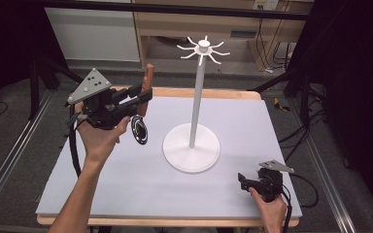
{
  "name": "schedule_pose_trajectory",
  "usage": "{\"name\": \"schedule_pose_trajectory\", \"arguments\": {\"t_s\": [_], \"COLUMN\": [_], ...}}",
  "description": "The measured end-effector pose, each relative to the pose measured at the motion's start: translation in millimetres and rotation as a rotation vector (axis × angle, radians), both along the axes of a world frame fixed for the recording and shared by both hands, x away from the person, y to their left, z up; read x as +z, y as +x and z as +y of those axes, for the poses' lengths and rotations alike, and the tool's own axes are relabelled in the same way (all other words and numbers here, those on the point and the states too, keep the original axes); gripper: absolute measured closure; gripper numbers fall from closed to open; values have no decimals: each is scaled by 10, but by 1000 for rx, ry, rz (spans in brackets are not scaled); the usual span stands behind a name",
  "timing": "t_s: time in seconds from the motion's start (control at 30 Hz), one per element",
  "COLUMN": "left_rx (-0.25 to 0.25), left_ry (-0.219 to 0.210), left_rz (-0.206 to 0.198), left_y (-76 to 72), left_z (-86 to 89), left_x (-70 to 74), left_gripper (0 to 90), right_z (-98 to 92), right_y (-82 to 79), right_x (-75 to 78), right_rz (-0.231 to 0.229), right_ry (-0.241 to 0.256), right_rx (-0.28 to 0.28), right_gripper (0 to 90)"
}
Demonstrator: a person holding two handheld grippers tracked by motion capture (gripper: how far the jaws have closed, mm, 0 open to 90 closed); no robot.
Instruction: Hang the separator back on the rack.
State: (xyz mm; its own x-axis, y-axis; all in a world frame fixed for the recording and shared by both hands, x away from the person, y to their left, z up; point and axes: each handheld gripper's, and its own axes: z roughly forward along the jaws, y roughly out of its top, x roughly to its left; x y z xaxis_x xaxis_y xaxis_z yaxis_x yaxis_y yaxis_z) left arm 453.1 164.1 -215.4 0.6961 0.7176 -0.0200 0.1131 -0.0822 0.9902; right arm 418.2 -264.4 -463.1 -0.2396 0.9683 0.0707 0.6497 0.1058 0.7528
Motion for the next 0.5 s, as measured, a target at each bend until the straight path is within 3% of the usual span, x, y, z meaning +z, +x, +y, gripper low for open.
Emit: {"name": "schedule_pose_trajectory", "arguments": {"t_s": [0.33,0.37,0.5], "left_rx": [-20,-19,-26], "left_ry": [18,17,26], "left_rz": [-16,5,-20], "left_y": [46,38,78], "left_z": [-173,-191,-241], "left_x": [115,116,134], "left_gripper": [672,672,672], "right_z": [-4,-6,-8], "right_y": [5,4,1], "right_x": [-1,0,2], "right_rz": [-13,-14,-9], "right_ry": [1,2,6], "right_rx": [0,2,-6], "right_gripper": [81,81,81]}}
